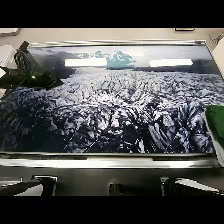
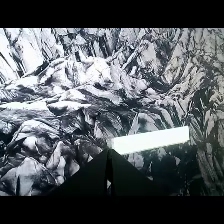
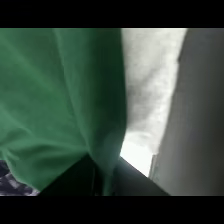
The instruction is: Fold the clothes and pants, and hang the long-sleeved shirts on hangers.
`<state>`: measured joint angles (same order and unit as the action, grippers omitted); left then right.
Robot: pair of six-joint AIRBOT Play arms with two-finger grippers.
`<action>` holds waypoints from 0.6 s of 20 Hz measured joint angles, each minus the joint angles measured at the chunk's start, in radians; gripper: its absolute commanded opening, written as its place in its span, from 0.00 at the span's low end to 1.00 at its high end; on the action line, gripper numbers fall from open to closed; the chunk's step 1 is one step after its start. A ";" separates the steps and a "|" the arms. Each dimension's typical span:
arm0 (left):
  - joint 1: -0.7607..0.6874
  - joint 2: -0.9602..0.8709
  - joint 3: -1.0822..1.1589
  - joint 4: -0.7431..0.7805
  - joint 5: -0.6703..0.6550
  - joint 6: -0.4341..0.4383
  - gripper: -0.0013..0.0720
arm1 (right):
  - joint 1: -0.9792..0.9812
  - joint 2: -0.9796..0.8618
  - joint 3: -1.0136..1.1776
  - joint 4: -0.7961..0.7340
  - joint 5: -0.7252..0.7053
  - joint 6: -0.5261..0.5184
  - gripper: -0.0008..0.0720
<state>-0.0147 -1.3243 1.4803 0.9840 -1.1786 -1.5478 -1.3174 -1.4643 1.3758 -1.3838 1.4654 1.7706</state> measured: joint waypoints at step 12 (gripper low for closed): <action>-0.085 -0.016 0.153 0.169 0.089 -0.014 0.05 | 0.194 0.031 0.316 0.288 -0.224 -0.115 0.92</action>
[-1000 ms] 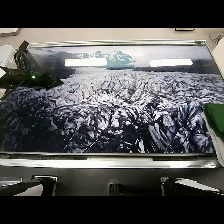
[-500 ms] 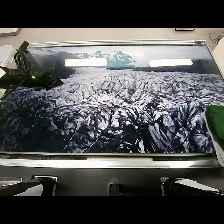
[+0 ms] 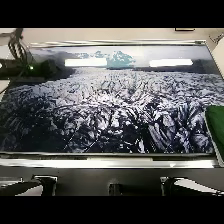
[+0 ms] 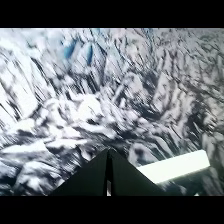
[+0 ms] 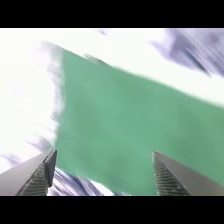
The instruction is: Fold the clothes and pants, and hang the long-sleeved shirts on hangers.
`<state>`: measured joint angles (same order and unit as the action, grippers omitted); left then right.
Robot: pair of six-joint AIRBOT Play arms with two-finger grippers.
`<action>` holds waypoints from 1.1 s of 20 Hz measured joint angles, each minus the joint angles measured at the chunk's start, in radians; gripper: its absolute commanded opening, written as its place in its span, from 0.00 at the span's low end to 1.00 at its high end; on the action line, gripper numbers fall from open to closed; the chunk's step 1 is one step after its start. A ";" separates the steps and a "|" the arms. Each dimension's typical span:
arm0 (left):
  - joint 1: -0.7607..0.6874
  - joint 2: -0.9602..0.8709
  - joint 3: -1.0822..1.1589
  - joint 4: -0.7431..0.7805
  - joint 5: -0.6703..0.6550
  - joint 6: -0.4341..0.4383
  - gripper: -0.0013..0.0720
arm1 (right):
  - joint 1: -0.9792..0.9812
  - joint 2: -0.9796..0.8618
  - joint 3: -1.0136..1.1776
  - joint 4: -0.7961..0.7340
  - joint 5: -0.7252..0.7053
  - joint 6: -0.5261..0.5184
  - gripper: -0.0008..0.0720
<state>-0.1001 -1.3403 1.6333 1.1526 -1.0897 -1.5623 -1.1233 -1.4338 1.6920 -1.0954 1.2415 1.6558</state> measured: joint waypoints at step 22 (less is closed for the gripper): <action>-0.132 -0.099 -0.164 0.386 -0.238 -0.181 0.92 | 1.012 -0.200 0.089 -0.282 0.401 0.069 0.96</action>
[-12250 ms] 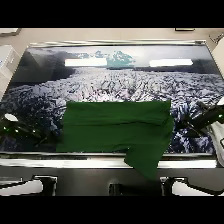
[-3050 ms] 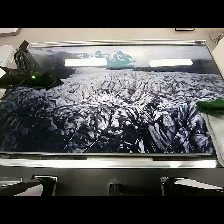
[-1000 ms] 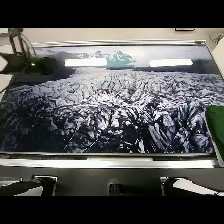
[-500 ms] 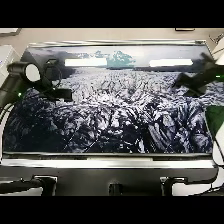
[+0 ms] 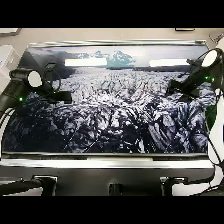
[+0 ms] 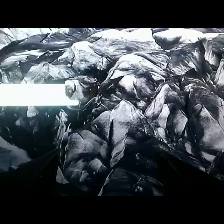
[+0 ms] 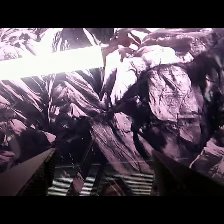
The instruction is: Fold the clothes and pants, and hang the long-sleeved shirts on hangers.
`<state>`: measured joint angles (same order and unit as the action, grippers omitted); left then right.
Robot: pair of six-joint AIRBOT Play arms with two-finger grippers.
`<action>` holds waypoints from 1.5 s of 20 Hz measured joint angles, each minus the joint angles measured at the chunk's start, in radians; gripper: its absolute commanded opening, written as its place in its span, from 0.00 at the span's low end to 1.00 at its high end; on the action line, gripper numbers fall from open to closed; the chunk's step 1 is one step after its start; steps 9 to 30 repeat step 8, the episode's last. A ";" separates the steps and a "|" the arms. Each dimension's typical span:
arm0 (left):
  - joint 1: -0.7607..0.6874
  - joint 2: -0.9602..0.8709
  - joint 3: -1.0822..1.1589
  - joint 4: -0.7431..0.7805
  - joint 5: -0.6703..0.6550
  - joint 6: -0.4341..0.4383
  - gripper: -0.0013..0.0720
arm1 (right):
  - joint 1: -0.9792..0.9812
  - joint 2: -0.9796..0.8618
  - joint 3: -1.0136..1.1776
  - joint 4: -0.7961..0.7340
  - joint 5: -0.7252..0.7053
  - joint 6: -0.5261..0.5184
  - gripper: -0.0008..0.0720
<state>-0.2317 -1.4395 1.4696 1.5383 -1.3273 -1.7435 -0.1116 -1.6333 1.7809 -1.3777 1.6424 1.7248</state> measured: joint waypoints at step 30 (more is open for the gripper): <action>0.000 0.000 -0.003 0.002 0.004 0.000 0.92 | 0.002 0.000 0.000 -0.006 0.006 -0.001 0.96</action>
